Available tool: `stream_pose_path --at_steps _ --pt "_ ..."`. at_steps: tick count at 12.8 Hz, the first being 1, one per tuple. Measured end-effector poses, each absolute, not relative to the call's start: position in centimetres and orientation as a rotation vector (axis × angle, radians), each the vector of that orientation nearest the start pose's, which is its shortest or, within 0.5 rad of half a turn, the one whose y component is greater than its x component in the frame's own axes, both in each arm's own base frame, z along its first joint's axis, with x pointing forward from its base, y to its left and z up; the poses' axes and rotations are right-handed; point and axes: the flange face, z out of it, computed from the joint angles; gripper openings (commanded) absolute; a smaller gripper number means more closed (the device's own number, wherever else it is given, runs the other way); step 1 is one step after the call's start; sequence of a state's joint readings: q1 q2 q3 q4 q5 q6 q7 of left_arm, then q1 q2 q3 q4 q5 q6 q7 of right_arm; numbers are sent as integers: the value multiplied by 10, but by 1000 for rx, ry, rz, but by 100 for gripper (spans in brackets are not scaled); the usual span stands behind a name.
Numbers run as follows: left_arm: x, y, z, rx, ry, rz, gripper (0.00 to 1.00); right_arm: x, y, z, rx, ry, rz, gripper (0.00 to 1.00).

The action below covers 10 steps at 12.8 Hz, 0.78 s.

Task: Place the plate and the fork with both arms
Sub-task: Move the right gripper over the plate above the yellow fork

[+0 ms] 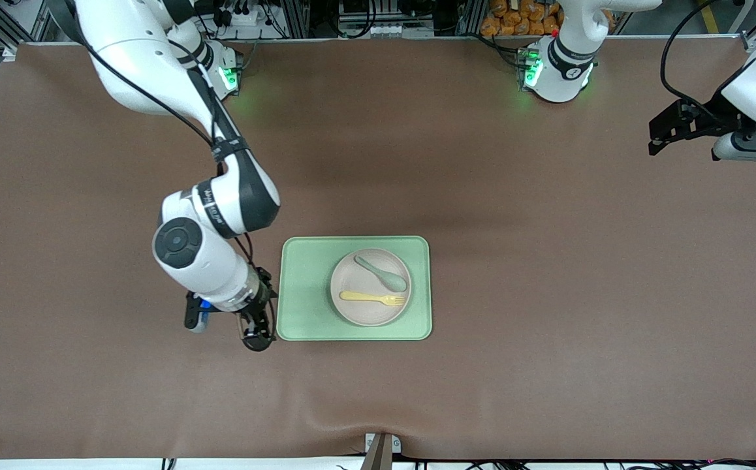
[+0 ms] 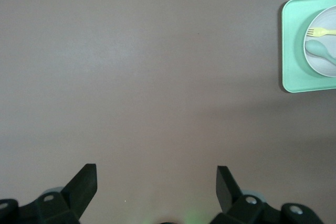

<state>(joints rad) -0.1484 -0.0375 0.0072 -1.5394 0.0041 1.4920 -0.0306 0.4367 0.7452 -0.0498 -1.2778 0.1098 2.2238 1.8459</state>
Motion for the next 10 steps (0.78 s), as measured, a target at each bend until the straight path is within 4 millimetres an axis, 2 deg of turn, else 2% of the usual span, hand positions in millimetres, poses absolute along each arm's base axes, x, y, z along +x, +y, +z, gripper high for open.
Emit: stream_pose_path --at_steps 4,8,10 --pt "530 -74 653 -3132 172 15 100 711 353 295 -2055 2007 -64 100" --pt "530 -74 653 -3132 172 14 100 712 382 265 -1962 1980 -77 100" --pt "530 -74 653 -3132 172 14 100 706 394 258 -1942 1990 -42 100"
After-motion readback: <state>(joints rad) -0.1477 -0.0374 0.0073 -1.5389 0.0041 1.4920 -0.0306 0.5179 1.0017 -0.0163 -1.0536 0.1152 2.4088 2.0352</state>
